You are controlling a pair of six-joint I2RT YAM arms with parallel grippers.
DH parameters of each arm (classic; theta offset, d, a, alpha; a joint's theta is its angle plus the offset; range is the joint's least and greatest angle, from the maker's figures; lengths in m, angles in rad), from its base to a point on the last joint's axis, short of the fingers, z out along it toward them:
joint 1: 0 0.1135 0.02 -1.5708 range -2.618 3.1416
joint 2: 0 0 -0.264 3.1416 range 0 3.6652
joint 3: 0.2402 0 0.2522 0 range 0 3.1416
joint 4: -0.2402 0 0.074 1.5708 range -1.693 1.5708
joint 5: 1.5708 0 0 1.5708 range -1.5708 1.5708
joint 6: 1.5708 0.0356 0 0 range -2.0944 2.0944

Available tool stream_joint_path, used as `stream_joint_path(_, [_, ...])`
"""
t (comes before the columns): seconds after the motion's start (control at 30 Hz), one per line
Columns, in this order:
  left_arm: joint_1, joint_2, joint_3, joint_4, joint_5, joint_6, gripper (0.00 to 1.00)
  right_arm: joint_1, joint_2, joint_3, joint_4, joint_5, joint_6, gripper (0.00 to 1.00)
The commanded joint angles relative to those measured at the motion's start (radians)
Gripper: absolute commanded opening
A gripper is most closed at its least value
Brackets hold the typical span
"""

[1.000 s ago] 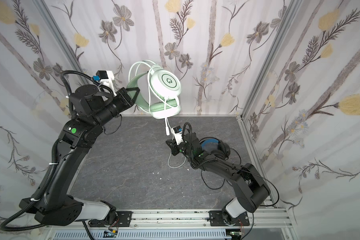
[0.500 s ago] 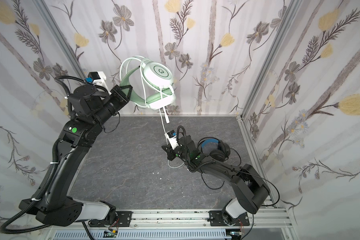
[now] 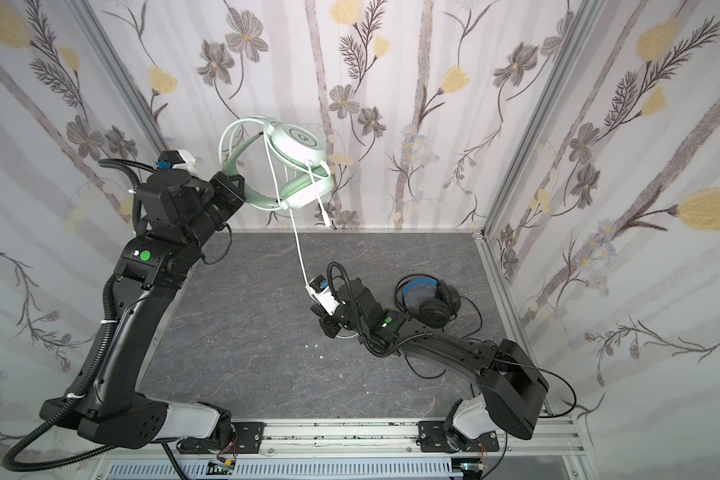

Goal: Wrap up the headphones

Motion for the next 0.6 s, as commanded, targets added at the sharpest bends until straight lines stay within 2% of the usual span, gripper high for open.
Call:
stream_joint_path(0.0, [0.004, 0.004, 0.005, 0.071, -0.032, -0.045, 0.00, 0.034, -0.005, 0.039, -0.074, 0.046, -0.066, 0.00])
stream_joint_path(0.3, [0.014, 0.013, -0.018, 0.003, -0.139, 0.100, 0.00, 0.137, -0.083, 0.189, -0.234, 0.124, -0.149, 0.00])
stream_joint_path(0.57, [0.010, 0.017, -0.094, -0.037, -0.228, 0.199, 0.00, 0.158, -0.088, 0.351, -0.382, 0.171, -0.239, 0.00])
